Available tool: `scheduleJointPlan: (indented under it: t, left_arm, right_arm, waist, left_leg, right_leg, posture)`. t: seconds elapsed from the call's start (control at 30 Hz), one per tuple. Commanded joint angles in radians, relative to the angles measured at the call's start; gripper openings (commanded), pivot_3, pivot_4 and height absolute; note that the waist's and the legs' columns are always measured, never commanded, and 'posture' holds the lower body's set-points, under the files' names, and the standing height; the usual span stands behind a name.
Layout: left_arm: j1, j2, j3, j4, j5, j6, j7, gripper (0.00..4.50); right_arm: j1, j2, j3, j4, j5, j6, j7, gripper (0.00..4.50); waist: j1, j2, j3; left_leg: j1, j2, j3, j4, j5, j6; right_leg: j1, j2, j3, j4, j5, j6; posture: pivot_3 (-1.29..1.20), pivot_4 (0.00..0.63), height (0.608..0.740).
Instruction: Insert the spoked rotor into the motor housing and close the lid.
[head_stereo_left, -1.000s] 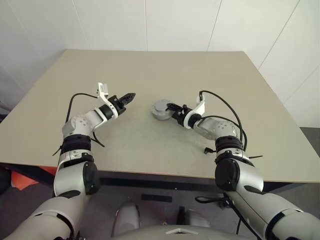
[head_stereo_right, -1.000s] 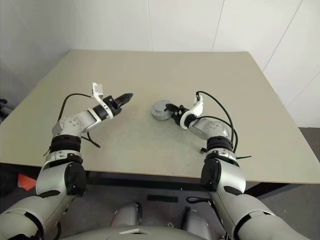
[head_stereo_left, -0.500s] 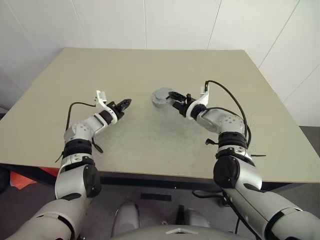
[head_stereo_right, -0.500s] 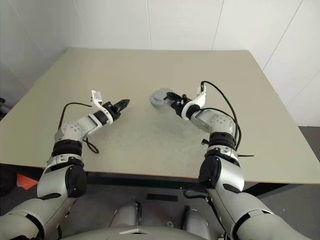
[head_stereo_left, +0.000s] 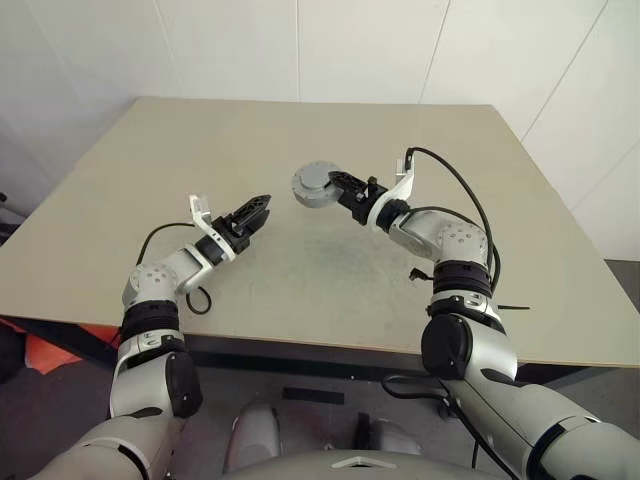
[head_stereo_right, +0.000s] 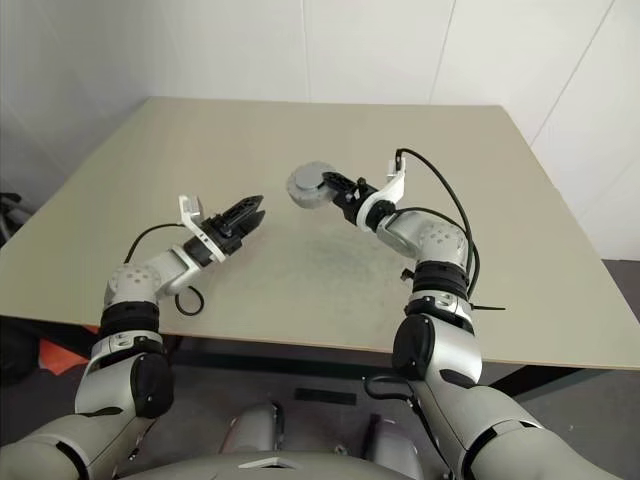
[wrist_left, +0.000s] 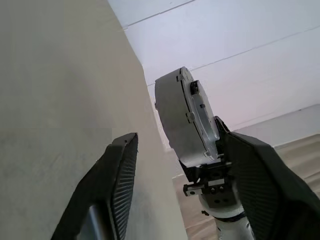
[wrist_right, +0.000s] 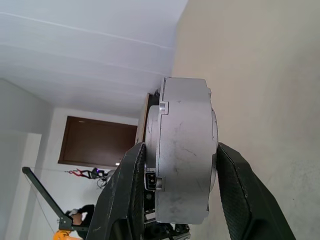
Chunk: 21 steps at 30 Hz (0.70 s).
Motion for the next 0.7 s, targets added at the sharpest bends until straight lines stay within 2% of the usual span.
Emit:
scheduleJointPlan:
  t: [0.03, 0.47, 0.7]
  left_arm:
    - [-0.023, 0.009, 0.03, 0.011, -0.075, 0.08, -0.003, 4.01]
    - [-0.091, -0.006, 0.071, 0.122, -0.118, 0.092, -0.004, 4.01]
    - [-0.132, -0.051, 0.061, 0.138, -0.125, 0.087, -0.012, 4.01]
  right_arm:
    - [-0.037, 0.007, 0.001, -0.08, 0.074, 0.019, 0.037, 2.09]
    - [-0.004, 0.043, 0.024, -0.168, 0.121, 0.12, 0.001, 2.09]
    - [0.017, 0.057, 0.048, -0.201, 0.122, 0.125, -0.01, 2.09]
  waist:
    - [0.001, 0.0, 0.0]
    - [0.001, 0.0, 0.0]
    - [0.002, 0.0, 0.0]
  left_leg:
    - [0.0, 0.0, 0.0, 0.0, 0.0, 0.0]
    - [0.0, -0.001, -0.002, 0.0, 0.0, 0.0]
    - [0.0, -0.001, -0.003, 0.001, 0.0, 0.0]
  right_leg:
    - [0.0, 0.0, 0.0, 0.0, 0.0, 0.0]
    - [0.0, 0.0, 0.0, 0.0, 0.002, 0.003]
    - [0.002, 0.0, 0.0, 0.001, 0.002, 0.003]
  posture:
    - [0.0, 0.0, 0.74]
    - [0.0, 0.0, 0.74]
    - [0.0, 0.0, 0.74]
